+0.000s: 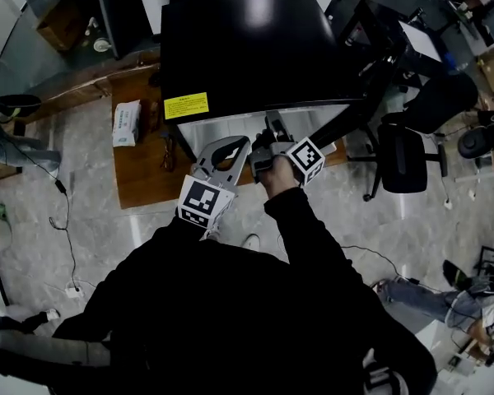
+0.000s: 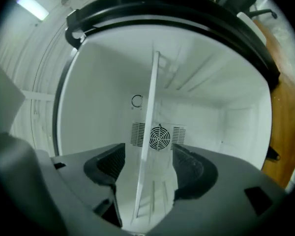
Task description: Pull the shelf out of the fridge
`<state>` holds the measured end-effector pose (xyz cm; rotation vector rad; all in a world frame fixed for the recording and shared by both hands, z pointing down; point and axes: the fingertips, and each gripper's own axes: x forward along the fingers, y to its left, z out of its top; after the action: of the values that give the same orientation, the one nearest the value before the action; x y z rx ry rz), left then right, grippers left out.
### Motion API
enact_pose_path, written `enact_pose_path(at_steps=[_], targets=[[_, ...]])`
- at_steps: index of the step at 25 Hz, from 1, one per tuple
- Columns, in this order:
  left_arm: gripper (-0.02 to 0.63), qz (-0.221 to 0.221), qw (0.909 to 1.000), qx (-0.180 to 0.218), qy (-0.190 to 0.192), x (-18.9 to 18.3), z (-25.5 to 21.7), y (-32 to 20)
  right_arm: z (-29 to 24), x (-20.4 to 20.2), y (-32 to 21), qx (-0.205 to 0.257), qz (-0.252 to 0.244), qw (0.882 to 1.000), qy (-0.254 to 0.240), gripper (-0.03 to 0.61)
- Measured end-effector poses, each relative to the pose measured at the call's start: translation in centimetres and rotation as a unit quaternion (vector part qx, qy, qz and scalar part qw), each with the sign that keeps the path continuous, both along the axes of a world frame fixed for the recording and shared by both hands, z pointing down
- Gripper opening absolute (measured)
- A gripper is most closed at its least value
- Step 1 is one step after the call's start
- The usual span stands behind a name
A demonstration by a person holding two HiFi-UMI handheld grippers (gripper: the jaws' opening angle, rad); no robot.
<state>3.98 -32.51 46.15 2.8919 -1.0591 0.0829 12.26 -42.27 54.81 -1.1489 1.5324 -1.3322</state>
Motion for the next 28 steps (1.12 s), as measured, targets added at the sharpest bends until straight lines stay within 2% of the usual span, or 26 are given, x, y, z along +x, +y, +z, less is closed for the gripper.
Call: enact_pose_path(at_steps=[8,10,13,15,21,28], targets=[[0.002,0.031,0.9994,-0.013,0.008,-0.9,0.8,-3.4,0.0,-1.6,-6.1,0.004,0.035,0.999,-0.031,0.292],[0.002,0.035,0.9992,-0.016,0.011,-1.0,0.8,-3.7,0.1,-1.6,-6.8,0.0,0.047,0.998,-0.032,0.23],[0.002,0.04,0.9989,-0.016,0.015,-0.9,0.5,-4.0,0.1,-0.7,-7.5,0.005,0.068,0.997,-0.044,0.068],[0.002,0.043,0.9989,-0.015,0.015,-1.0,0.3,-3.9,0.1,-0.4,-7.6,0.007,0.077,0.996,-0.05,0.039],[0.002,0.031,0.9993,-0.011,0.016,-2.0,-0.2,-2.6,-0.2,-0.5,-6.7,0.001,0.091,0.995,-0.037,0.035],[0.002,0.011,0.9997,-0.005,0.021,-2.5,-1.3,0.4,-0.5,0.0,-2.8,-0.005,0.091,0.995,-0.042,0.034]])
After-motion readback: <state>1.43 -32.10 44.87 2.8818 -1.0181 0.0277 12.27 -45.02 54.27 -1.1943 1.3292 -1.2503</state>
